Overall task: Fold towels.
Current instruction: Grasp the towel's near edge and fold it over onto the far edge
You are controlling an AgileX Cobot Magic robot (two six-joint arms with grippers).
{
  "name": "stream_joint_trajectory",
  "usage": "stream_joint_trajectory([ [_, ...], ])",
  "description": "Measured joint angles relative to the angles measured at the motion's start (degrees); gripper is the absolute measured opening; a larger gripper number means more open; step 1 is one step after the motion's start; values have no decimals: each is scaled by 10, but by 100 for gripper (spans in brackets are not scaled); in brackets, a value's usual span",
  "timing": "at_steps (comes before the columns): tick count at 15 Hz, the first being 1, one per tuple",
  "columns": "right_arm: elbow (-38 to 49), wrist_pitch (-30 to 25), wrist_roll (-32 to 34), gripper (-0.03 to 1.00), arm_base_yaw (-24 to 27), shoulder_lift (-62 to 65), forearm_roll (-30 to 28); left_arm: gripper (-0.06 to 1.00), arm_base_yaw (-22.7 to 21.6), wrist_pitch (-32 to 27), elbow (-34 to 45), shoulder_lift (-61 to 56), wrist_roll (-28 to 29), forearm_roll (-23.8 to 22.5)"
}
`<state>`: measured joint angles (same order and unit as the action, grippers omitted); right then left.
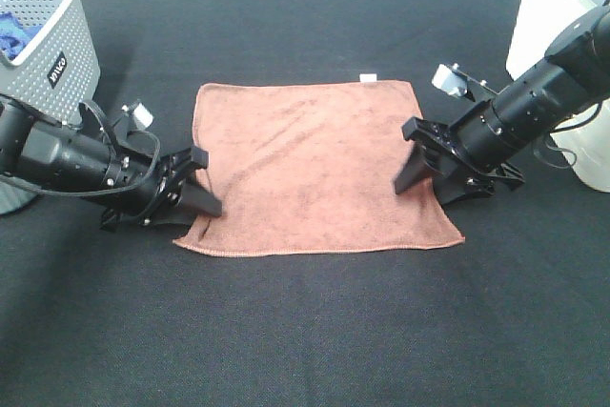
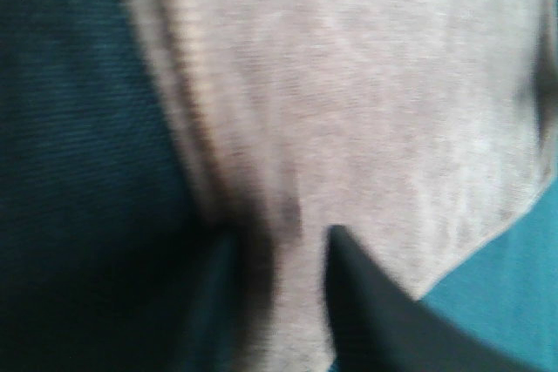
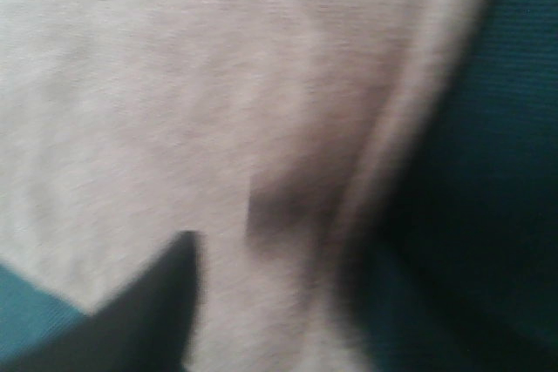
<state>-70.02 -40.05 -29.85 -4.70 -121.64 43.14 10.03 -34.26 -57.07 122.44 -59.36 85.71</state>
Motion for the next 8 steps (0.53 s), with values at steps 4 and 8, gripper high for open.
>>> stream_joint_trajectory([
  [4, 2, 25, 55, 0, 0, -3, -27, 0, 0, 5, 0, -6, 13, -23],
  [8, 5, -31, 87, 0, 0, -2, -46, 0, 1, 5, 3, -57, 148, -190],
])
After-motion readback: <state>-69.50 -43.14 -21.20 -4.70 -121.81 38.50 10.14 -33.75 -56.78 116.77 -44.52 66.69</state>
